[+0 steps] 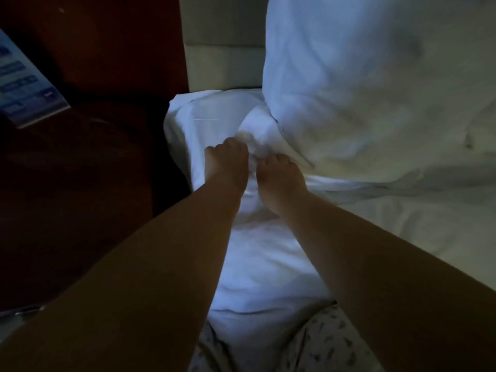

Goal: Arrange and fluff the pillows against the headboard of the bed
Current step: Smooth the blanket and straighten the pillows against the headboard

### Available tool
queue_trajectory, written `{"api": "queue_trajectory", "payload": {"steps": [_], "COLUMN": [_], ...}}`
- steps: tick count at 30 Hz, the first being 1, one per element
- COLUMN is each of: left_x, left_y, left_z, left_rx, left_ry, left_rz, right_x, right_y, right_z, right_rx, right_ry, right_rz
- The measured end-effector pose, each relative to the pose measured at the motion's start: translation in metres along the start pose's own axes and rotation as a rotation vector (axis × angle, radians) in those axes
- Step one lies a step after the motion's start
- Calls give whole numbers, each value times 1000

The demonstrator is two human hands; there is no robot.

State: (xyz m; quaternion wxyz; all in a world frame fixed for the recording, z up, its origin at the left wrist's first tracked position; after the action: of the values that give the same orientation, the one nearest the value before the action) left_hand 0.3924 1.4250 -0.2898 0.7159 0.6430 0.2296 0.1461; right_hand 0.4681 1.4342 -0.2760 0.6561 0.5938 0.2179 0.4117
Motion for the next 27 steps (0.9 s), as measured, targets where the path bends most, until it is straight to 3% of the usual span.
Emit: {"api": "queue_trajectory", "payload": {"steps": [6, 9, 12, 15, 22, 27], "left_x": [17, 8, -5, -9, -15, -24], "left_y": [-2, -11, -30, -33, -7, 90], "left_z": [6, 23, 44, 54, 60, 40], "left_rx": [-5, -113, -293, -381, -377, -310], "left_ry": [-140, -113, -78, -93, -87, -91], "left_rz": [-25, 55, 204, 233, 87, 42], "right_x": [3, -6, -43, -52, -35, 13], "right_y": [-13, -20, -28, -32, -6, 85], "right_z": [-16, -5, 21, 25, 33, 37], "right_rx": [-46, -37, -49, -55, -142, -33], "right_ry": [22, 62, 192, 197, 119, 61], "right_rz": [-211, -307, -239, -261, -329, -270]}}
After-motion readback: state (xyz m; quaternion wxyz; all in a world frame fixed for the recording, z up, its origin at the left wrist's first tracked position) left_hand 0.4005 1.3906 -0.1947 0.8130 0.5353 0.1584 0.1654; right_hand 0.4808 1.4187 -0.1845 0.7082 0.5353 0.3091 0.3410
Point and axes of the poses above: each hand's wrist, its own z-axis away from the middle knuckle, its own y-axis out of the back of the hand, x = y × z, the point moved 8 cm from there along -z, towards the middle knuckle, and after that the axes turned 12 degrees about y, right-handed, at the moved point
